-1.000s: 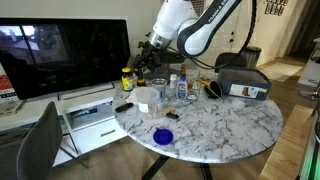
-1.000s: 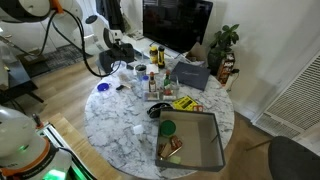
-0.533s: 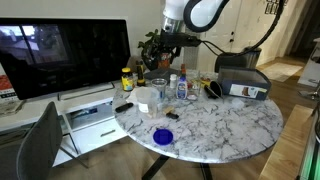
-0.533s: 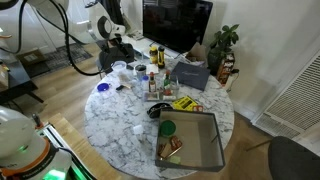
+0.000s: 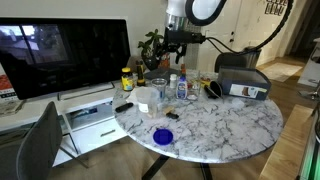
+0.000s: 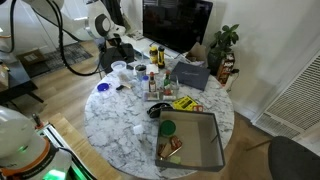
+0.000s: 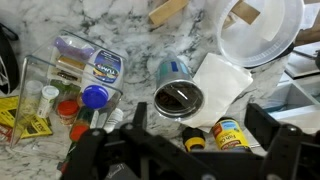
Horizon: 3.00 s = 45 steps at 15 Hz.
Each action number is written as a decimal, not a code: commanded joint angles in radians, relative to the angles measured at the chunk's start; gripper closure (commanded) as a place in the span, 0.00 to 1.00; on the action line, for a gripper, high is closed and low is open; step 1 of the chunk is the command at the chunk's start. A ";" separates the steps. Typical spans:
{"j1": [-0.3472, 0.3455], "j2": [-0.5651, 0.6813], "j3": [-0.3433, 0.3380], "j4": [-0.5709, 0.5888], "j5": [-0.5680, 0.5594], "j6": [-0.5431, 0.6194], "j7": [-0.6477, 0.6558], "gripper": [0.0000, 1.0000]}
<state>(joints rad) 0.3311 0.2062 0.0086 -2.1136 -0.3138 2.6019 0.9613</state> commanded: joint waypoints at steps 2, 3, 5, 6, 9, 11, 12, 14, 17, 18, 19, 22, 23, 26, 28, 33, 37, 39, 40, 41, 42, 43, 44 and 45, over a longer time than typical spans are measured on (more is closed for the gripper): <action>-0.020 0.012 0.012 0.010 -0.026 0.018 0.017 0.00; -0.025 0.025 0.016 0.021 -0.002 0.022 0.025 0.00; -0.024 0.040 0.007 0.033 -0.009 0.016 0.070 0.00; -0.031 0.043 0.012 0.032 0.014 0.011 0.068 0.00; -0.047 0.064 0.017 0.024 0.066 0.018 0.092 0.00; -0.052 0.087 0.018 0.025 0.109 0.024 0.111 0.00; -0.052 0.100 0.016 0.029 0.127 0.028 0.125 0.00; -0.050 0.131 0.012 0.037 0.161 0.033 0.155 0.00; -0.038 0.190 0.004 0.052 0.194 0.044 0.209 0.00; -0.034 0.210 -0.002 0.058 0.199 0.050 0.230 0.00; -0.036 0.228 0.000 0.062 0.213 0.053 0.240 0.00; -0.039 0.284 0.003 0.075 0.258 0.066 0.267 0.00; -0.043 0.302 0.008 0.081 0.279 0.069 0.265 0.00; -0.050 0.353 0.012 0.105 0.328 0.076 0.251 0.00; -0.054 0.384 0.014 0.123 0.358 0.081 0.244 0.00; -0.066 0.456 0.016 0.167 0.407 0.107 0.223 0.00; -0.066 0.489 0.014 0.189 0.427 0.101 0.222 0.00; -0.061 0.499 0.012 0.195 0.430 0.089 0.227 0.00; -0.060 0.503 0.011 0.197 0.433 0.089 0.229 0.00; -0.058 0.505 0.010 0.197 0.434 0.085 0.231 0.00; -0.058 0.507 0.011 0.197 0.436 0.084 0.230 0.07; -0.059 0.509 0.011 0.198 0.438 0.085 0.229 0.14; -0.057 0.514 0.009 0.200 0.438 0.087 0.231 0.26; -0.060 0.518 0.013 0.203 0.441 0.087 0.227 0.32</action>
<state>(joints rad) 0.2743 0.6991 0.0140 -1.9321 0.0943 2.6884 1.2077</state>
